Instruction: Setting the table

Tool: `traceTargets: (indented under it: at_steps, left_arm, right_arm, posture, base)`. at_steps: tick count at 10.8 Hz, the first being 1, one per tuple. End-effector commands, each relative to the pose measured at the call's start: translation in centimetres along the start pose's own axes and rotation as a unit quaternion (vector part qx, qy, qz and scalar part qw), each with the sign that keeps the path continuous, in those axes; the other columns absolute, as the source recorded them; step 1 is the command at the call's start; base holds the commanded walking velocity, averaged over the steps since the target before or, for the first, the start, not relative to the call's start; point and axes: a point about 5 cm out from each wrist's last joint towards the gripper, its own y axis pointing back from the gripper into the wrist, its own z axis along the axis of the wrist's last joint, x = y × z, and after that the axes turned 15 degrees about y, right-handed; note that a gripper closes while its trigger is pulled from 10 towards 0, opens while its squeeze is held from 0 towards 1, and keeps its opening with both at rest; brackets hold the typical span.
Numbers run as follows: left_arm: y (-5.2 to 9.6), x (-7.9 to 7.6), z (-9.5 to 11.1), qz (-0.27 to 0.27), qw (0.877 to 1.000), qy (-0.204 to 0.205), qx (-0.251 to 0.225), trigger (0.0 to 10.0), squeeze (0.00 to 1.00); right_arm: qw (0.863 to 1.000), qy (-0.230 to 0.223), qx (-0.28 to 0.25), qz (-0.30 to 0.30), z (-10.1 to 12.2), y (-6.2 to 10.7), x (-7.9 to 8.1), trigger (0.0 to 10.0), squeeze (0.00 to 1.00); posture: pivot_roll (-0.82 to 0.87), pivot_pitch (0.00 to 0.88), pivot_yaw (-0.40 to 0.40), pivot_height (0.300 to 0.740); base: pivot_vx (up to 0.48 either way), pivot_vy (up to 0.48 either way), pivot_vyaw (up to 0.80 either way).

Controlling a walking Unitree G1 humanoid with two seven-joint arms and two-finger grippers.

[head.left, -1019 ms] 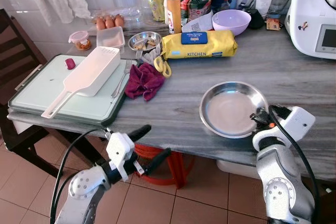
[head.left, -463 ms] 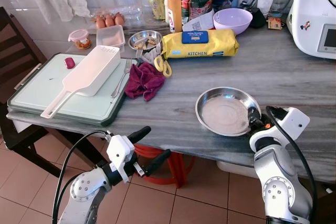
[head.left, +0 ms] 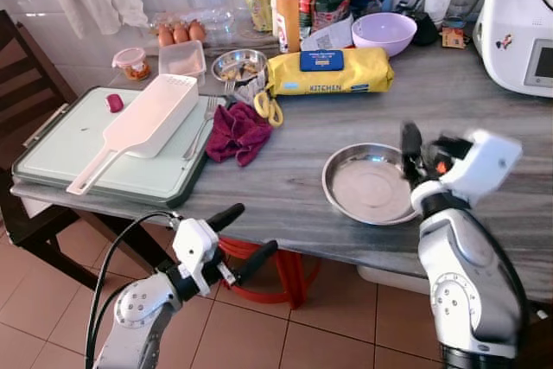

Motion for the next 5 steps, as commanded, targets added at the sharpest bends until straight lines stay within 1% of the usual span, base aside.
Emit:
traceTargets:
  at_steps: [1, 2, 3, 4, 5]
  left_arm:
    - [0.3, 0.9, 0.2, 0.042, 0.999, -0.007, -0.010, 10.0, 0.00]
    - [0.2, 1.2, 0.4, 0.063, 0.998, -0.011, -0.020, 10.0, 0.00]
    - [-0.7, 2.5, 1.6, 0.156, 0.987, -0.012, -0.047, 10.0, 0.00]
    - [-0.9, 2.6, 1.9, 0.170, 0.984, -0.011, -0.053, 10.0, 0.00]
    - [-1.4, 2.8, 2.8, 0.225, 0.972, -0.022, -0.065, 10.0, 0.00]
  right_arm:
    - [1.000, 0.019, -0.006, 0.003, 0.0, 0.6, 0.2, 10.0, 1.00]
    - [1.000, 0.027, 0.001, -0.004, -0.3, 0.9, 0.0, 10.0, 1.00]
    - [0.997, 0.073, 0.007, 0.012, -0.8, 2.0, 0.2, 10.0, 1.00]
    - [0.998, 0.067, 0.007, 0.015, -0.7, 2.2, 0.3, 10.0, 1.00]
    - [0.998, 0.057, 0.011, 0.020, -0.7, 2.6, 0.8, 10.0, 1.00]
  posture:
    - [-0.10, 0.100, 0.113, 0.740]
    - [-0.09, 0.099, 0.113, 0.740]
    - [-0.09, 0.099, 0.113, 0.740]
    - [-0.09, 0.100, 0.113, 0.740]
    - [-0.09, 0.101, 0.115, 0.740]
  base:
    - [0.000, 0.000, 0.00]
    - [0.000, 0.000, 0.00]
    - [0.000, 0.000, 0.00]
    - [0.000, 0.000, 0.00]
    - [0.000, 0.000, 0.00]
